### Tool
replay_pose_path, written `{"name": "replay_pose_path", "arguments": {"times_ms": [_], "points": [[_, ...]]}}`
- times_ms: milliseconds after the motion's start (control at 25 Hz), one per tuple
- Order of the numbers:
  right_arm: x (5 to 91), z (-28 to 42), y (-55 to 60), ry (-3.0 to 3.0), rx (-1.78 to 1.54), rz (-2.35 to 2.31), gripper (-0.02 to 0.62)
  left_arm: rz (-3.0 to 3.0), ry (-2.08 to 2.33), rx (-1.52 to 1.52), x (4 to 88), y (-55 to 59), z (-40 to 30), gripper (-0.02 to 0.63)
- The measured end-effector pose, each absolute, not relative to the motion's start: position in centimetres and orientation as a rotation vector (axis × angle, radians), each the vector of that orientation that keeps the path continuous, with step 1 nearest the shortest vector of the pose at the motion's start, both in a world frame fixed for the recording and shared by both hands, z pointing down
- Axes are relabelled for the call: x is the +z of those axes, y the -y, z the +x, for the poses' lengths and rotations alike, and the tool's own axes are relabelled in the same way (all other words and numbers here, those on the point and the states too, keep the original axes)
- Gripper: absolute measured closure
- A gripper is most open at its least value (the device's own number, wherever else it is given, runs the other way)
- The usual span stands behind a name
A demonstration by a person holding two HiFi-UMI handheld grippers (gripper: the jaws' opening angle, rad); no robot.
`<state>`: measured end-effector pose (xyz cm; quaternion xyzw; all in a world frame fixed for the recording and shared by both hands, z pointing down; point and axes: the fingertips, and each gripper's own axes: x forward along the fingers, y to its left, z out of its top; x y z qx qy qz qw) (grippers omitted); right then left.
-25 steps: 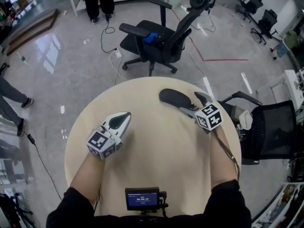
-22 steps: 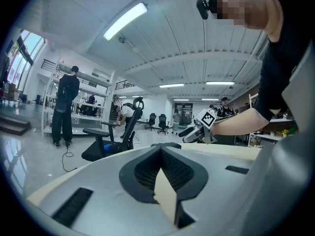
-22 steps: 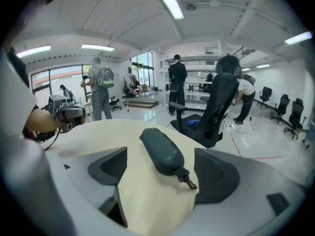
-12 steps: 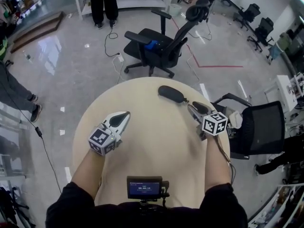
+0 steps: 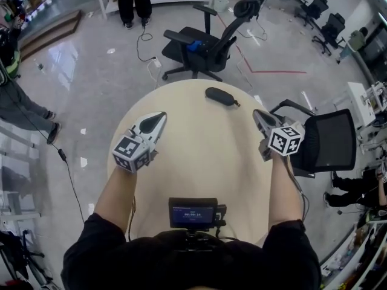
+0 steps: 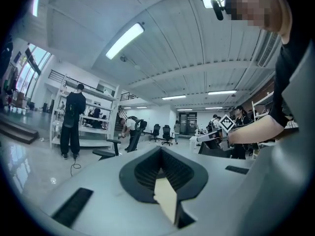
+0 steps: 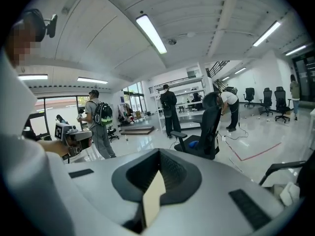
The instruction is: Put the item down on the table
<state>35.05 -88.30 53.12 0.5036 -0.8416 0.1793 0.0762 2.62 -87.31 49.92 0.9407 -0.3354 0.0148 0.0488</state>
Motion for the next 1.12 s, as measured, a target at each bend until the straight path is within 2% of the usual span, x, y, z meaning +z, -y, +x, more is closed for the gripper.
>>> {"name": "replay_pose_path", "arguments": {"times_ms": [440,680,840,1120], "points": [[44.5,27.4,76.0,2.572,0.457,1.498,0.592,2.900,0.924,0.024,43.5,76.7,-3.3,0.609],[43.3,23.4,67.5,2.606,0.490,1.542,0.592,2.909,0.817,0.055,42.7,69.0,-5.8,0.609],[42.7,23.8,62.4,2.624,0.496,1.563,0.592,2.904,0.821,0.047,41.3,64.5,-6.2,0.609],[44.1,29.0,53.2,2.696,0.512,1.534,0.592,2.894,0.912,-0.062,39.8,54.8,-3.2,0.609]]}}
